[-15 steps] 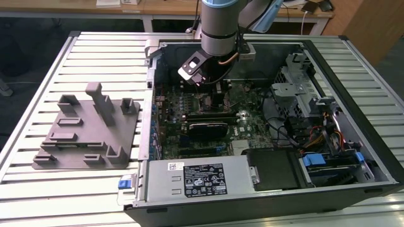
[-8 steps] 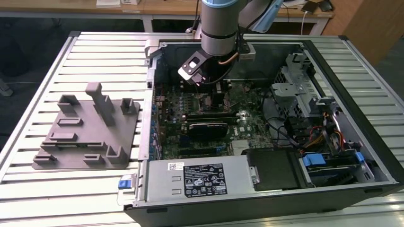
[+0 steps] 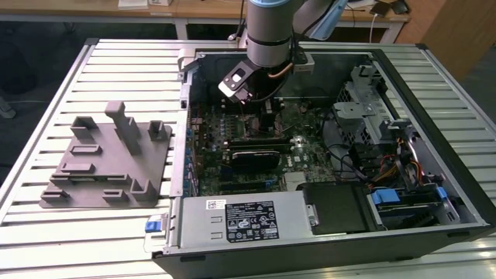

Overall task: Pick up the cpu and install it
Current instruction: 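Place the cpu into insertion slot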

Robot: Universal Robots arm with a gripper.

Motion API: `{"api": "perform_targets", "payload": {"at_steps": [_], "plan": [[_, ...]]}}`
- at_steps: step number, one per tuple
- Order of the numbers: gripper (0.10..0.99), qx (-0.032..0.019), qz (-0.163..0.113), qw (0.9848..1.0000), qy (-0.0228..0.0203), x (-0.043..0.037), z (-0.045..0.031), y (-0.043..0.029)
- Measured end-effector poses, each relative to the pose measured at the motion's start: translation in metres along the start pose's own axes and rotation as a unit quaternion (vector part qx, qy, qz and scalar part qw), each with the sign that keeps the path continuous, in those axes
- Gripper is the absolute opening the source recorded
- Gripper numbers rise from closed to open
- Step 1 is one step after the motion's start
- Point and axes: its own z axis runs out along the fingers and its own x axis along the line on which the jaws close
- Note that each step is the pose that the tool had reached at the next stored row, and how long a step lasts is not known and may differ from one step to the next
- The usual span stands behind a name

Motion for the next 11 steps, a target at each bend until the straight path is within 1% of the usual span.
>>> {"api": "perform_targets", "payload": {"at_steps": [2,6,11], "plan": [[0.533,0.0000,0.002,1.0000,0.0000,0.0000,0.0000,0.0000],[0.533,0.0007,0.016,0.9999,-0.0007,-0.0002,-0.0001,0.0000],[0.533,0.0007,0.016,0.9999,-0.0007,-0.0002,-0.0001,0.0002]]}}
